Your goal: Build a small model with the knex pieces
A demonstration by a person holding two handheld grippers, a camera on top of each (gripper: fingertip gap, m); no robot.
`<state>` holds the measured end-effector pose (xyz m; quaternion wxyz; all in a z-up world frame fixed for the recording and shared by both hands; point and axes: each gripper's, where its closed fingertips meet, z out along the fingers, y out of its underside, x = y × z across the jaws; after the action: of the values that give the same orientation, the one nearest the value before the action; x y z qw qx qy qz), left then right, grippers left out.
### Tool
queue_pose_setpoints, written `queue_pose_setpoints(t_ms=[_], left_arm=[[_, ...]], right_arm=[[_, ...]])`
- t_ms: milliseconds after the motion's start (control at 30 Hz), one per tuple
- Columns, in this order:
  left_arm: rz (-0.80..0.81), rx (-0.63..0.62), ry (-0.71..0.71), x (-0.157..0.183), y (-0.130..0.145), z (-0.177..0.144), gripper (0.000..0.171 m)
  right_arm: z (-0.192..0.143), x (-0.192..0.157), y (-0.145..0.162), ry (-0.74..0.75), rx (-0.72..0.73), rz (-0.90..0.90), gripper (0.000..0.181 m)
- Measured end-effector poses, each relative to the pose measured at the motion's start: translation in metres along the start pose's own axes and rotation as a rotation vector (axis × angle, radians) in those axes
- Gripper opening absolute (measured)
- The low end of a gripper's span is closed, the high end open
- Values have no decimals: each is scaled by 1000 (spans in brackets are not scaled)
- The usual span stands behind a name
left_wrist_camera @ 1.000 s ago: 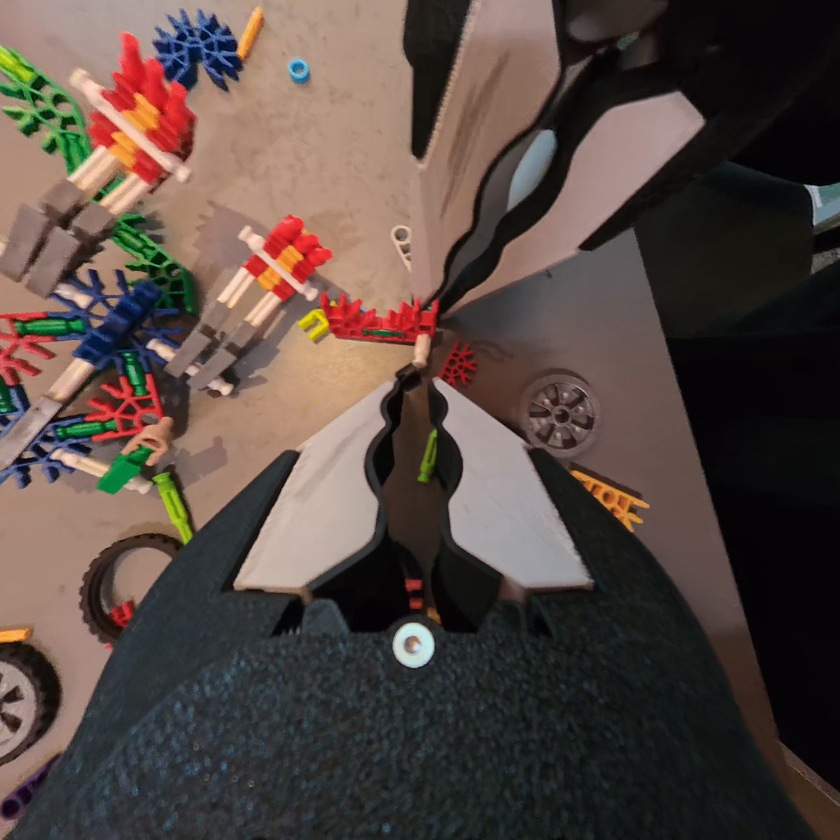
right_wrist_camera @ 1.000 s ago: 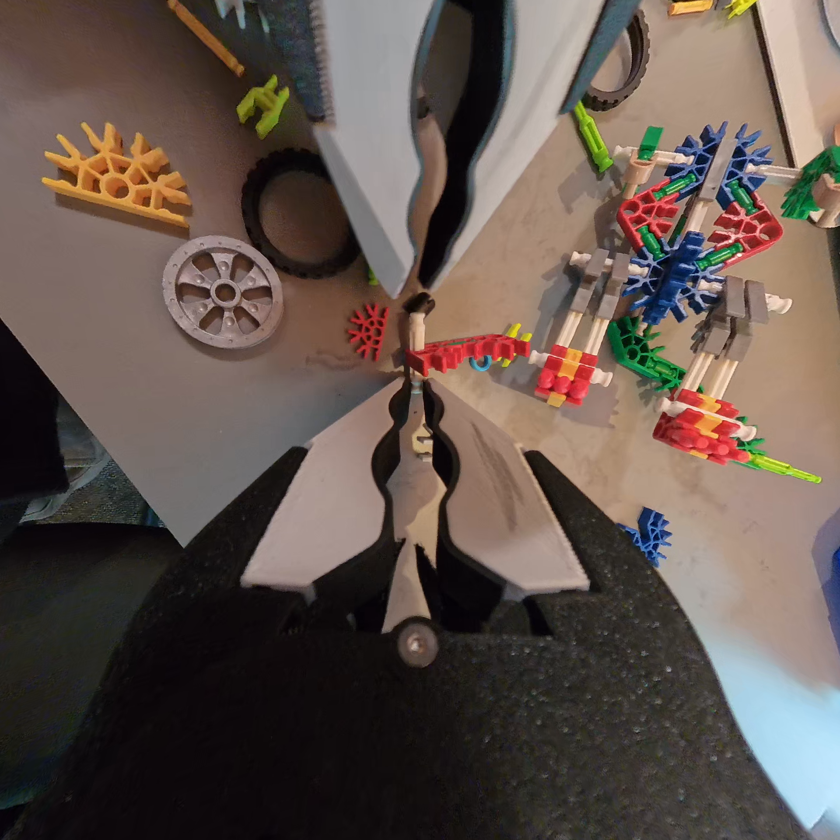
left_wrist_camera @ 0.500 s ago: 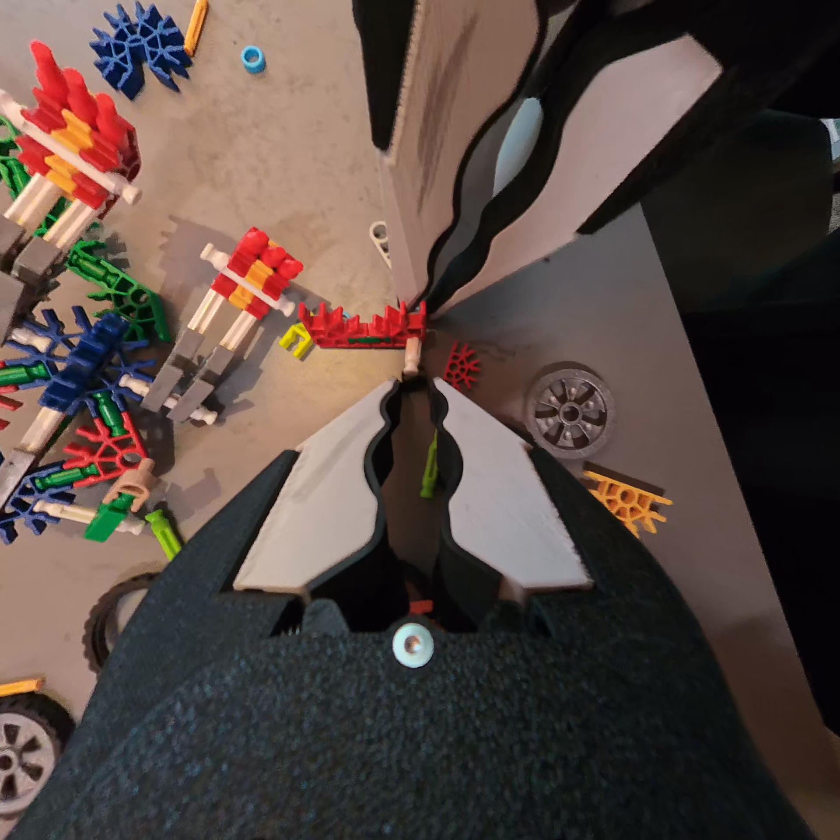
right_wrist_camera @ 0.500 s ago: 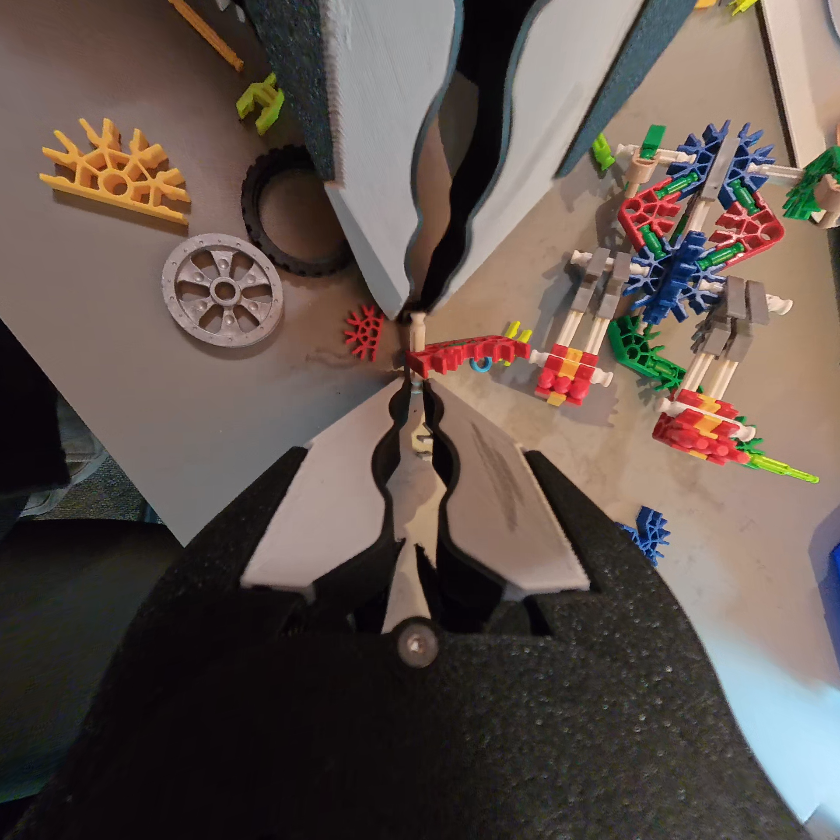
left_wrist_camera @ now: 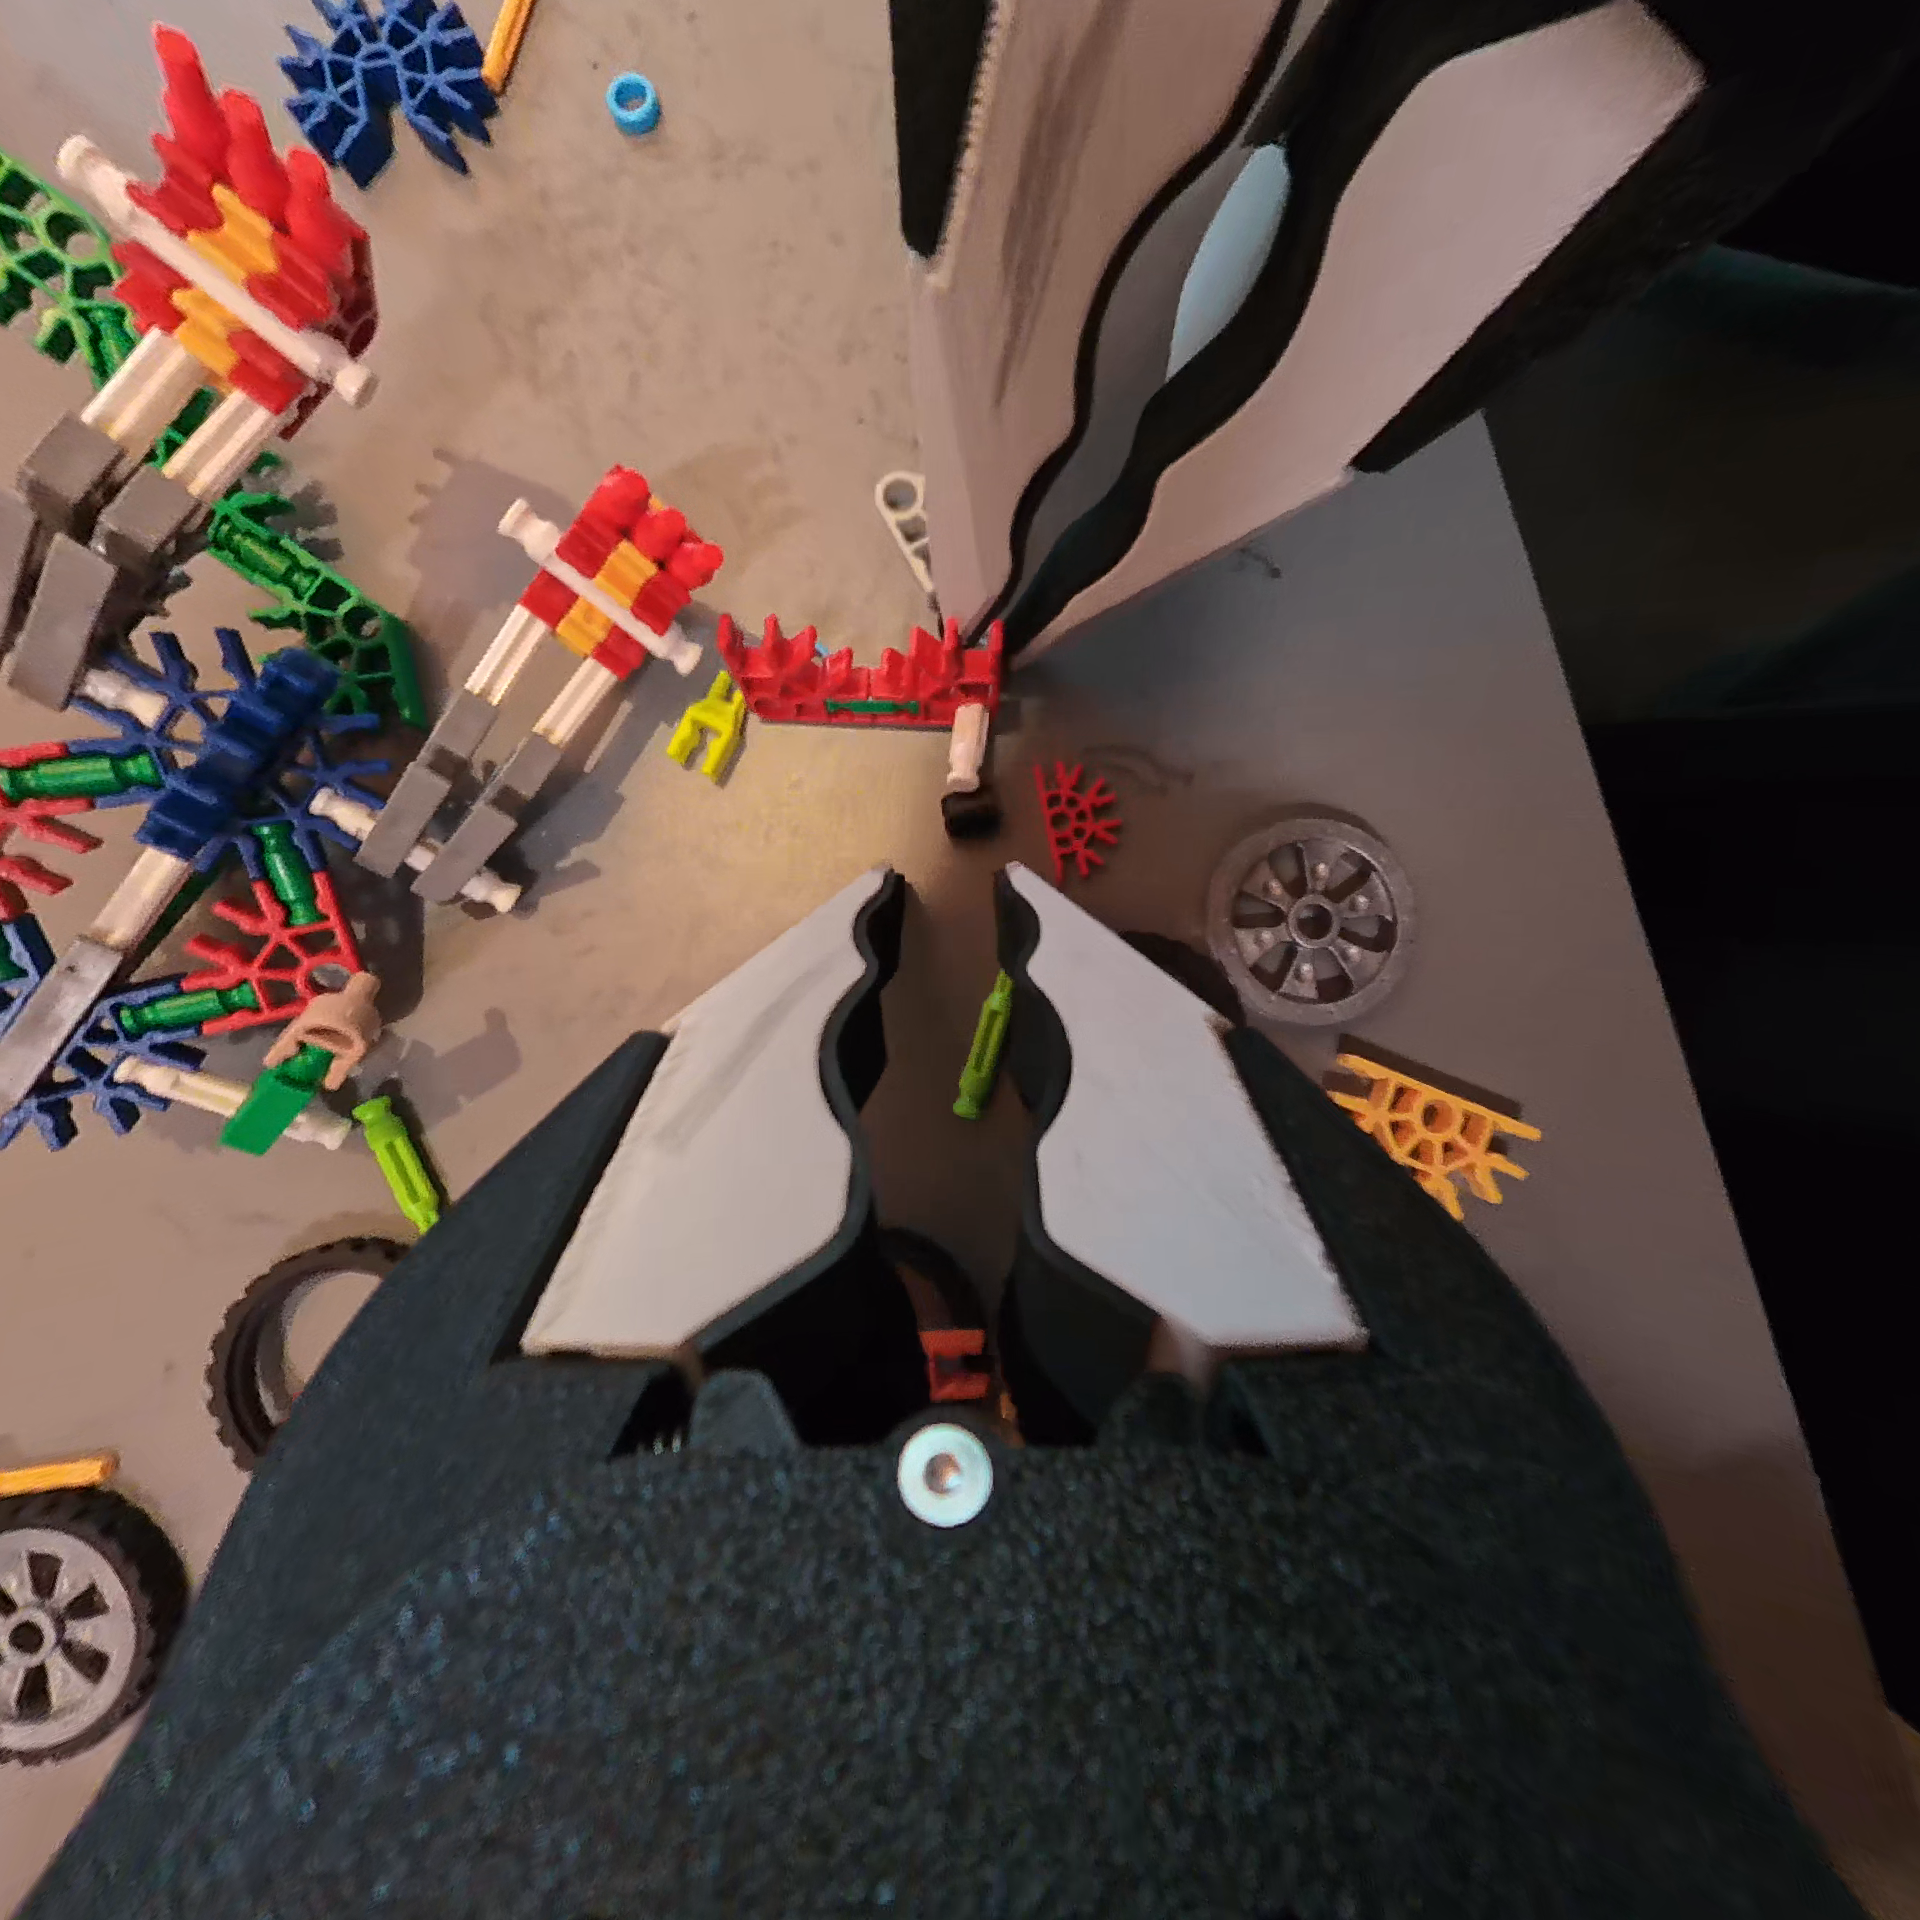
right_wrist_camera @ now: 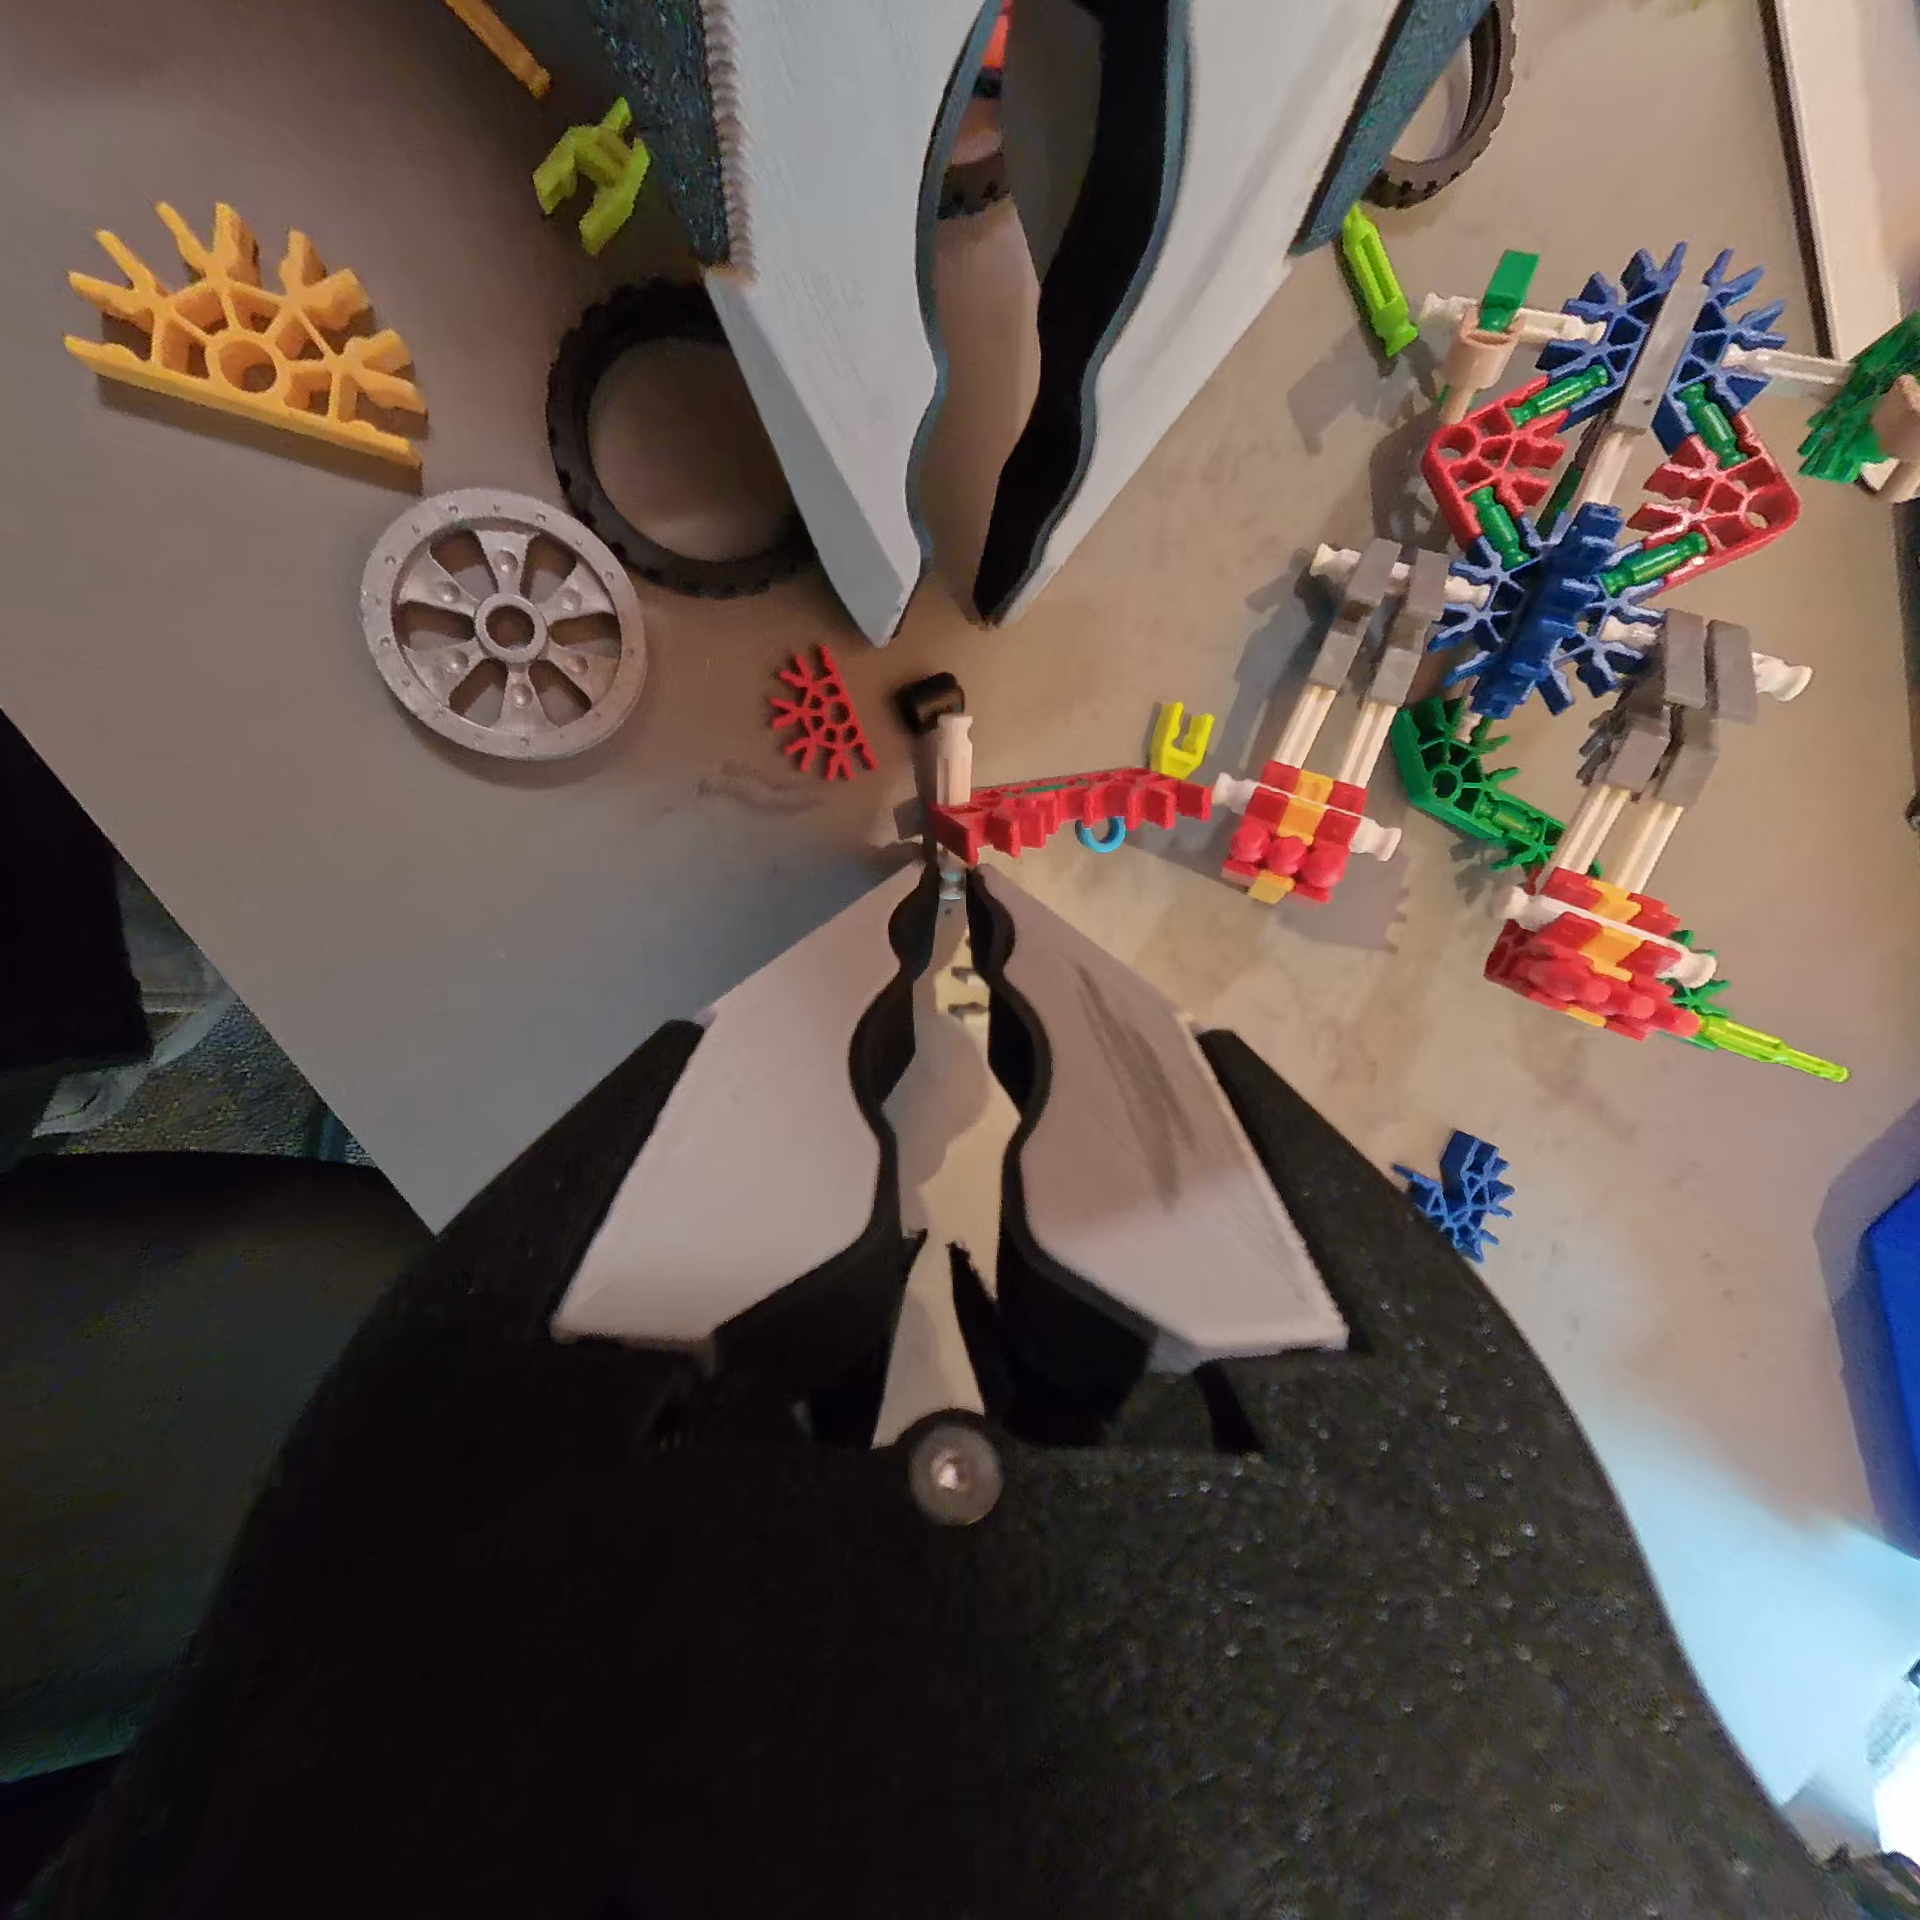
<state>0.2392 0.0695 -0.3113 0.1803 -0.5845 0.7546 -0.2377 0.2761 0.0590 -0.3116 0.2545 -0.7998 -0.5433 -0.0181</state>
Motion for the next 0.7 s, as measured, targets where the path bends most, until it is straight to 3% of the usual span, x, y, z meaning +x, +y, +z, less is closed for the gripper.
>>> queue_pose_setpoints(t_ms=[233, 700], left_arm=[[53, 2, 15, 2, -8, 8, 14], [-4, -10, 3, 7, -11, 11, 8]], right_arm=[[-3, -1, 5, 14, -12, -21, 6], [-4, -3, 6, 61, -27, -63, 5]])
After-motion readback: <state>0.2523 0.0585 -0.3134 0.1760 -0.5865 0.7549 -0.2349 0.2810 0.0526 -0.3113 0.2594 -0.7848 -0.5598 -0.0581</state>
